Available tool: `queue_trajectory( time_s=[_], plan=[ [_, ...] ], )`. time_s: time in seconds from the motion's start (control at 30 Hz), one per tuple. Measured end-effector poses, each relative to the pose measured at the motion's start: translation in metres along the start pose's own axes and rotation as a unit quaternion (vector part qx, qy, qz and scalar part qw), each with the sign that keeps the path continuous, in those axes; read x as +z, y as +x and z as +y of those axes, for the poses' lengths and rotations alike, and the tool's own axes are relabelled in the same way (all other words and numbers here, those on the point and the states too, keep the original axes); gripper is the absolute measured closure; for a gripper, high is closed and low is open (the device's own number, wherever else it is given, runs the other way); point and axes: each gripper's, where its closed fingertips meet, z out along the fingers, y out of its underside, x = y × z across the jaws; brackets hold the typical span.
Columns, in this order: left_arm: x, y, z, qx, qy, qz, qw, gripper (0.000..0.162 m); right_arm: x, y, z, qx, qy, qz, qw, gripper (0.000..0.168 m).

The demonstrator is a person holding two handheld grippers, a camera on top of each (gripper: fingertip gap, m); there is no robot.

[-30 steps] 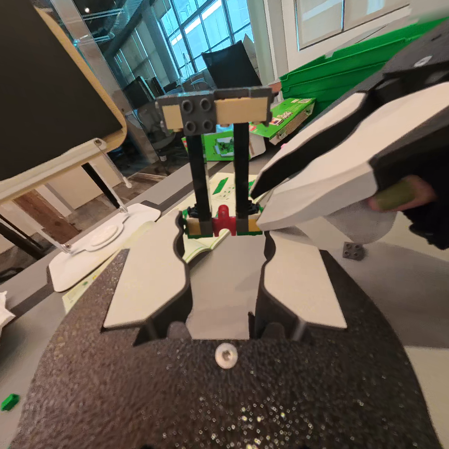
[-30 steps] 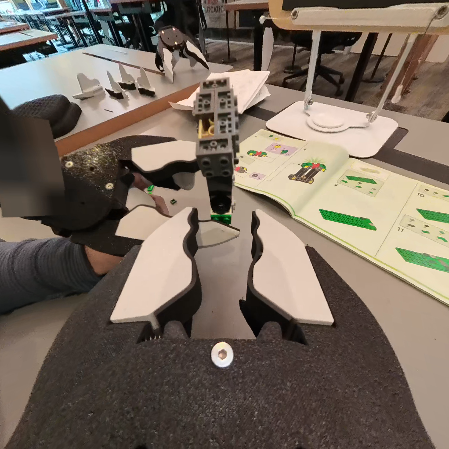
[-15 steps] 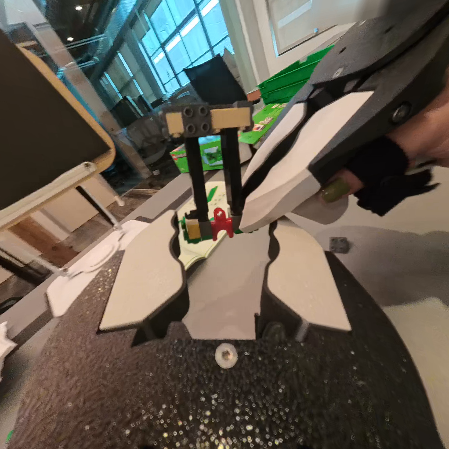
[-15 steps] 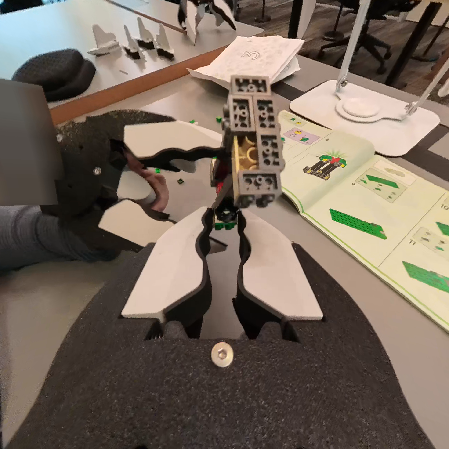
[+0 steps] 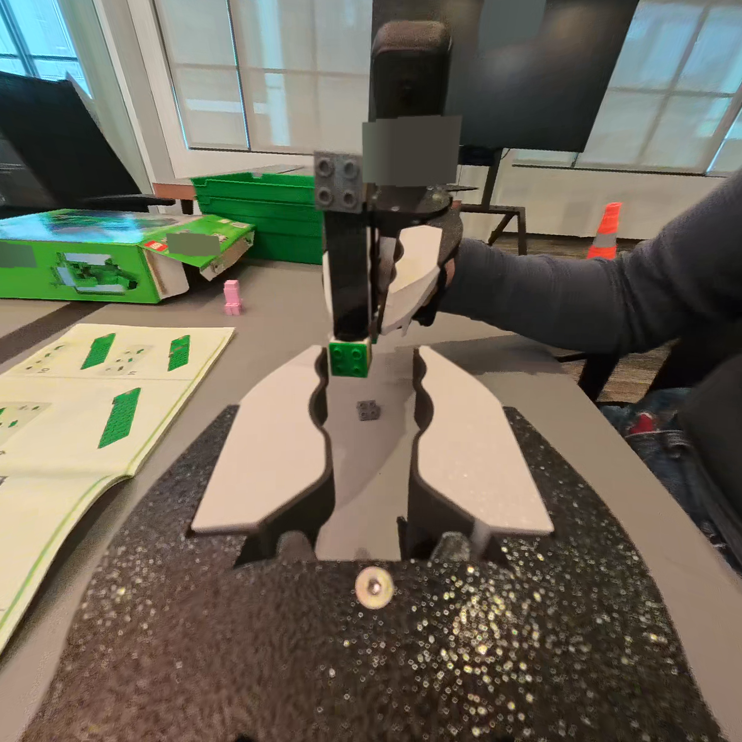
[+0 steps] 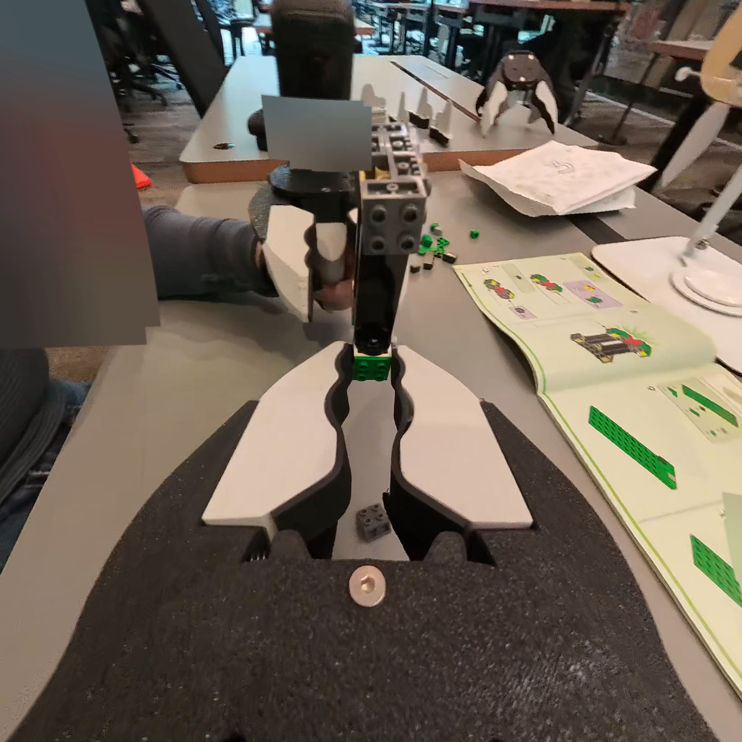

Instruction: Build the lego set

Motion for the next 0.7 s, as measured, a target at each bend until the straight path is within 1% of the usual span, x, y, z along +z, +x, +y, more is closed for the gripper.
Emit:
queue_trajectory(
  time_s=[0.07, 0.13, 0.2, 0.33, 0.43, 0.53, 0.57, 0.63, 0.7],
  plan=[
    [0.001, 0.002, 0.004, 0.001, -0.012, 0.007, 1.000, 0.129, 0.000, -0.005, 0.000, -0.006, 0.009, -0.020, 1.000, 0.151],
    [0.002, 0.004, 0.007, 0.004, -0.025, 0.013, 1.000, 0.131, 0.000, -0.009, 0.001, -0.011, 0.012, -0.036, 0.999, 0.151],
    [0.003, 0.005, 0.008, 0.005, -0.029, 0.019, 0.999, 0.140, 0.001, -0.012, 0.003, -0.016, 0.006, -0.047, 0.999, 0.151],
    [0.003, 0.009, 0.009, 0.007, -0.030, 0.029, 0.999, 0.142, 0.000, -0.015, 0.005, -0.019, -0.005, -0.066, 0.998, 0.151],
    [0.004, 0.007, 0.011, 0.015, -0.032, 0.018, 0.999, 0.143, 0.001, -0.014, 0.006, -0.015, -0.009, -0.065, 0.998, 0.151],
    [0.003, 0.003, 0.008, -0.003, -0.010, 0.009, 1.000, 0.143, 0.000, -0.010, 0.001, -0.013, 0.010, -0.044, 0.999, 0.150],
    [0.003, 0.000, 0.008, -0.009, -0.004, 0.003, 1.000, 0.143, -0.001, -0.007, -0.001, -0.011, 0.019, -0.029, 0.999, 0.146],
    [0.002, -0.008, 0.008, -0.003, 0.000, -0.028, 1.000, 0.143, -0.003, 0.001, -0.003, 0.006, 0.032, 0.007, 0.999, 0.131],
    [-0.001, -0.018, 0.005, 0.011, 0.007, -0.080, 0.997, 0.143, -0.005, 0.009, -0.007, 0.041, 0.050, 0.053, 0.997, 0.125]
  ],
)
